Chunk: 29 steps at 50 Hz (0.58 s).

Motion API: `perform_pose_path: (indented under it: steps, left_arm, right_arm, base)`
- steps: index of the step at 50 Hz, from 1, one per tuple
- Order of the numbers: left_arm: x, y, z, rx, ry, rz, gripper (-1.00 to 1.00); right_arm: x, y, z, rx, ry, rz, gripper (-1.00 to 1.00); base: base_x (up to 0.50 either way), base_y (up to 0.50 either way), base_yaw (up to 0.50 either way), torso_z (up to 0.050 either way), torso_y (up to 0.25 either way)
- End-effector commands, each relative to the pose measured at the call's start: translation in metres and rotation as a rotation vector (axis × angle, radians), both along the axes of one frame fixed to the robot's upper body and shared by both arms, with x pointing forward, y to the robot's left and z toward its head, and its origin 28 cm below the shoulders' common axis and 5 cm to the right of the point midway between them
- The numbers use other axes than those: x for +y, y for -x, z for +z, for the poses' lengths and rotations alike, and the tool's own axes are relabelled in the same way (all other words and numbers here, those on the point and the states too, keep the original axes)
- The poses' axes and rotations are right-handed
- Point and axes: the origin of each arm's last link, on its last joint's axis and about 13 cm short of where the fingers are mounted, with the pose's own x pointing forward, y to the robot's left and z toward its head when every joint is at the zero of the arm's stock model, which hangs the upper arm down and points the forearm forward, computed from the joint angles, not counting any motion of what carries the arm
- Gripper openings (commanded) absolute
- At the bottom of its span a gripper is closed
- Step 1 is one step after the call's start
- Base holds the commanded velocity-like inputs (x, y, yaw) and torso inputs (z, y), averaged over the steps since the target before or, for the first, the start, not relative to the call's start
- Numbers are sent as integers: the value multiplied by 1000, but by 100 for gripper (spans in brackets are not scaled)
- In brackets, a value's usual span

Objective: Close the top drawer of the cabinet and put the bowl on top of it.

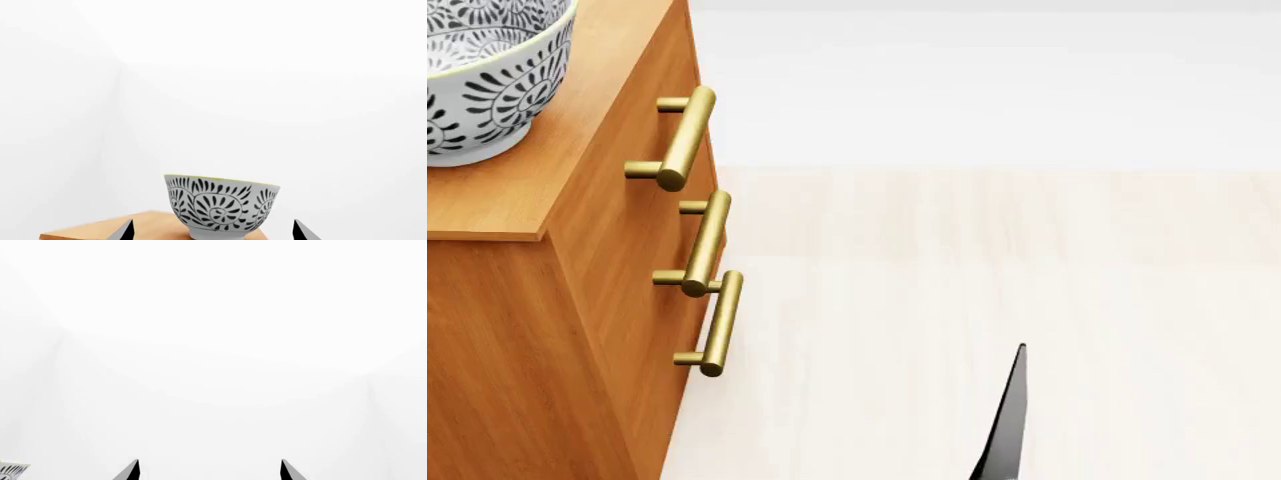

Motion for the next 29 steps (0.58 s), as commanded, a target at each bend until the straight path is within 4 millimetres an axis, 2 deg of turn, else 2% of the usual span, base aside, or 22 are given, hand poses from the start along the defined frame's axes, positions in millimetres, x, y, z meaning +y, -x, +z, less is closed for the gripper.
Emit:
perform_pose_path:
  steps: [1,29]
  left_arm:
    - [0,6,3,-31,2,-3,100]
    - [0,14,6,-76,-1,-3,100]
  right_arm:
    - [-2,4,1,-28,-9,-11,100]
    - [-5,8,0,-56,-11,-14,100]
  base:
    - [0,0,0,0,0]
    - [0,0,0,0,0]
